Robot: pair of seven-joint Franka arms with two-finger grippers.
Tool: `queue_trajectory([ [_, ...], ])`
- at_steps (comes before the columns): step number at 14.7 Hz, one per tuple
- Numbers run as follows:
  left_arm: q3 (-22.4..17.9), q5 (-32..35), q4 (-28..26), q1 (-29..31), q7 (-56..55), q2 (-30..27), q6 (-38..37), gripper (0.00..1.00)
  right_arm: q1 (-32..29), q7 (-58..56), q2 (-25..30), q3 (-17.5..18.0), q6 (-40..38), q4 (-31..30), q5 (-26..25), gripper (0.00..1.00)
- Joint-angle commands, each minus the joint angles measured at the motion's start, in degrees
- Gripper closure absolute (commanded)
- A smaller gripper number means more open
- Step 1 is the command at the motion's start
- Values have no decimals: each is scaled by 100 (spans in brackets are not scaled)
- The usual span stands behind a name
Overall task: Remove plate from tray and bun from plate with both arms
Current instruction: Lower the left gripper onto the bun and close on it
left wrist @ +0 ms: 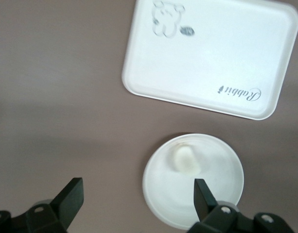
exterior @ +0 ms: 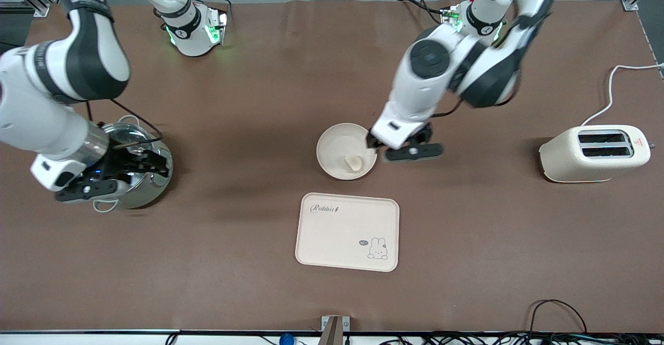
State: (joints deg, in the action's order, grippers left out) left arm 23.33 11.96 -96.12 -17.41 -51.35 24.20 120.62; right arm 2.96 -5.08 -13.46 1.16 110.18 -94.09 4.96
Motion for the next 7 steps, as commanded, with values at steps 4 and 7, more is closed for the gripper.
queue_trajectory([
  [4,-30,210,911,-368,-1138,1717,961,0,-830,-414,264,121,-495,251,-602,0],
  [7,-109,297,902,-648,-1622,2106,1559,0,-911,-494,695,86,-1243,427,-654,0],
])
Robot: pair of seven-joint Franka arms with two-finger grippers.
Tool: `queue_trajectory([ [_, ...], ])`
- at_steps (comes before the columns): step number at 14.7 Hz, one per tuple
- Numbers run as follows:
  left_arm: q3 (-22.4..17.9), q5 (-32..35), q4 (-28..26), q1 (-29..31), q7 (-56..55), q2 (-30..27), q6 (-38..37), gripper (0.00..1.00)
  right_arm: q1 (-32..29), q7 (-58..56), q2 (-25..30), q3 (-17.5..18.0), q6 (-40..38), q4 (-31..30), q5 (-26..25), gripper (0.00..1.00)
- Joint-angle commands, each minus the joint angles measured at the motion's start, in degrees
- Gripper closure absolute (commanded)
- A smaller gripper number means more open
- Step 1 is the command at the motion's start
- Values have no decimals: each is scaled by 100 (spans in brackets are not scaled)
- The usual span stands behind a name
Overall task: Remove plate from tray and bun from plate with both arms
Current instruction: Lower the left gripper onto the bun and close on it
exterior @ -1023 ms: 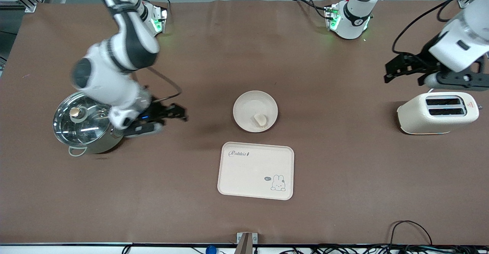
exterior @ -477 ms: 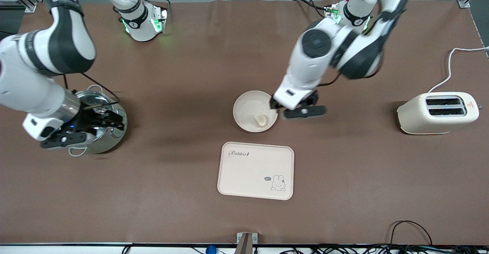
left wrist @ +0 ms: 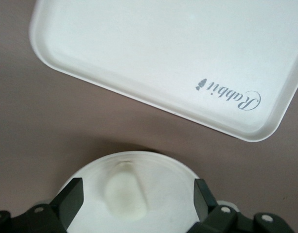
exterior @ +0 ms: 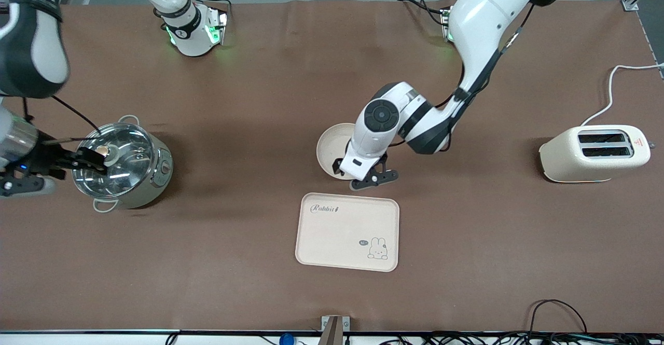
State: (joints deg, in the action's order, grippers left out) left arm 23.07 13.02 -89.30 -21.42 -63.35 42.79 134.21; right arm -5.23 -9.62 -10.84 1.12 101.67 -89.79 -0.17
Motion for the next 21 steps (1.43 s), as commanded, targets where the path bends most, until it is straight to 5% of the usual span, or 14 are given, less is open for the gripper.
queue_trajectory([
  [1,-196,314,212,-370,-607,282,228,0,-127,-22,530,99,-585,84,-211,0],
  [9,-311,1027,-482,-371,-854,230,176,2,-101,13,636,142,-921,234,-353,0],
  [10,-311,1036,-491,-372,-898,230,176,9,-92,13,636,143,-930,234,-353,0],
  [14,-303,1036,-456,-363,-916,195,176,68,-92,48,662,143,-1017,321,-335,0],
  [17,-285,984,-395,-345,-916,169,176,81,-110,66,662,125,-1325,550,-326,0],
  [18,-276,957,-395,-336,-925,90,176,97,-110,66,662,125,-1325,550,-326,0],
  [21,-207,957,-395,-74,-584,-296,-296,100,-110,66,662,125,-1334,542,-326,0],
])
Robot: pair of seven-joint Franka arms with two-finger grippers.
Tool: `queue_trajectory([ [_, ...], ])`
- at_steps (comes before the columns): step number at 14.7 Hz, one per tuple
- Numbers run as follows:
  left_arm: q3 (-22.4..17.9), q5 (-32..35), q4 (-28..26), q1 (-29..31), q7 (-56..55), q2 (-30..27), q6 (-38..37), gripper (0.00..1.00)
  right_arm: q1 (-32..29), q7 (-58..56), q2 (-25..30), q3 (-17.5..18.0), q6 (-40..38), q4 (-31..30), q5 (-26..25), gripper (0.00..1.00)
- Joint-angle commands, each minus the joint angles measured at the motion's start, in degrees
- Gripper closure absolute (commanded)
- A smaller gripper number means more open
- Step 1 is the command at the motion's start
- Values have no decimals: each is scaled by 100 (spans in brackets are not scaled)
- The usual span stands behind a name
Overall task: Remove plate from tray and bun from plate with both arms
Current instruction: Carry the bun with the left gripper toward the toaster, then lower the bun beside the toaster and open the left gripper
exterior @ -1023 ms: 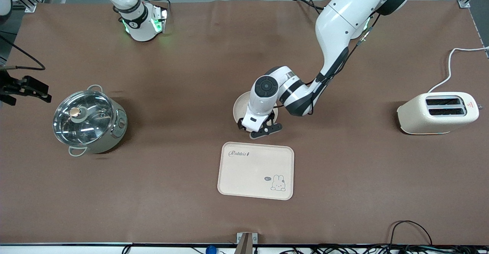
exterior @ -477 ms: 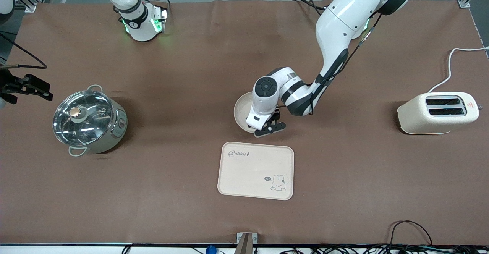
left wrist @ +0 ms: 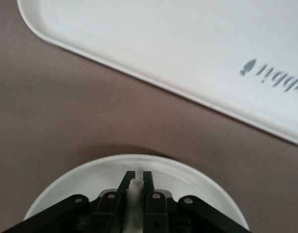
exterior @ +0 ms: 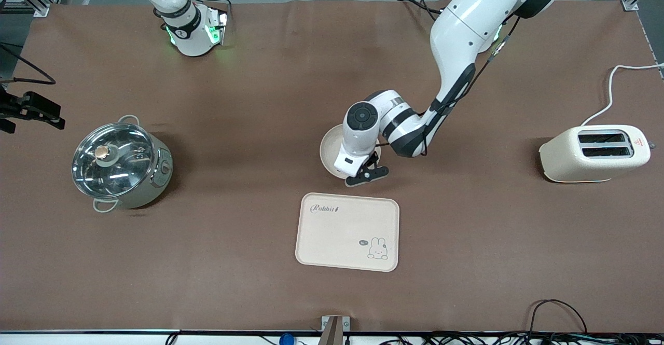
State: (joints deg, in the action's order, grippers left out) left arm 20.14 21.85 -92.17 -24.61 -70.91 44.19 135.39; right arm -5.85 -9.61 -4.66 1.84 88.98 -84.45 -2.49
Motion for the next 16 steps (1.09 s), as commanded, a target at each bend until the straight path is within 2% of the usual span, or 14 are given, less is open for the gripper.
queue_trajectory([
  [1,305,39,-134,524,583,-786,-896,100,-48,64,44,53,-74,-1,-94,0],
  [3,910,-276,-178,1453,1627,-1331,-1802,100,-57,186,36,53,-109,-10,-7,0],
  [5,1438,-305,-371,2595,2613,-1597,-1938,100,-92,660,44,53,-205,-10,134,0],
  [7,1913,-305,-503,3747,3553,-1572,-1868,100,-92,837,44,53,-267,7,161,0],
  [8,2011,-305,-704,4257,4123,-1537,-1589,100,-92,907,79,45,-302,16,161,0],
  [10,2012,-305,-1091,4875,4681,-1353,-1053,98,-188,856,185,27,-442,51,152,0],
  [12,2003,-226,-1172,5263,4964,-949,-735,90,-285,811,202,36,-452,51,143,0],
  [13,1986,-121,-1145,5273,4964,-817,-699,76,-355,811,211,45,-452,51,152,0],
  [15,1985,274,-1136,5308,4903,-588,-559,0,-373,811,203,45,-425,42,152,0],
  [16,1985,319,-1136,5308,4903,-561,-523,0,-365,811,203,53,-408,25,152,0],
])
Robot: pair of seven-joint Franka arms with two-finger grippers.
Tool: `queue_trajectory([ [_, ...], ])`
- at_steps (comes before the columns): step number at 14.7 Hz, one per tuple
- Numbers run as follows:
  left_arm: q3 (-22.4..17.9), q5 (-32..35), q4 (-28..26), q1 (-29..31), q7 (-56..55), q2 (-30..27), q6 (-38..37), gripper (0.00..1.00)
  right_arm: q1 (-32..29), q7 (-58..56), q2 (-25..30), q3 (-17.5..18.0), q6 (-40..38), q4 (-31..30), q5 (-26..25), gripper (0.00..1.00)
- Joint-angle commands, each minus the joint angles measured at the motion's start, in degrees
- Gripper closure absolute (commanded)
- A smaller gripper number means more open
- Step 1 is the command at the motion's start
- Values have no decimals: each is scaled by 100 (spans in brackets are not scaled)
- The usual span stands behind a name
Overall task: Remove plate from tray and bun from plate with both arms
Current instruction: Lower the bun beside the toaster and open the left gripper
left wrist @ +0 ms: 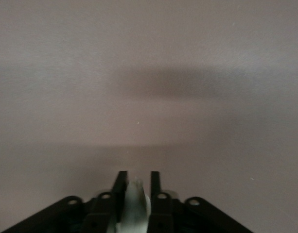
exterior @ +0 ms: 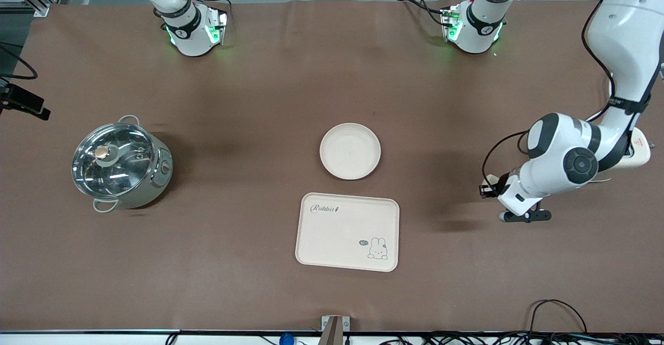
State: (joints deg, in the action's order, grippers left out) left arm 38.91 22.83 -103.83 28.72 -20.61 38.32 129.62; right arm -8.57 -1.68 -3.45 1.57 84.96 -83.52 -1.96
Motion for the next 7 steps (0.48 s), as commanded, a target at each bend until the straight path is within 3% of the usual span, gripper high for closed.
queue_trajectory([
  [1,99,231,38,-24,-119,26,55,0,-92,27,81,80,-6,-77,108,0],
  [4,116,266,117,11,-75,-253,-85,0,-92,27,81,89,-32,-77,108,0],
  [7,501,196,729,46,84,-1097,-1372,0,-83,27,90,98,-49,-77,108,0],
])
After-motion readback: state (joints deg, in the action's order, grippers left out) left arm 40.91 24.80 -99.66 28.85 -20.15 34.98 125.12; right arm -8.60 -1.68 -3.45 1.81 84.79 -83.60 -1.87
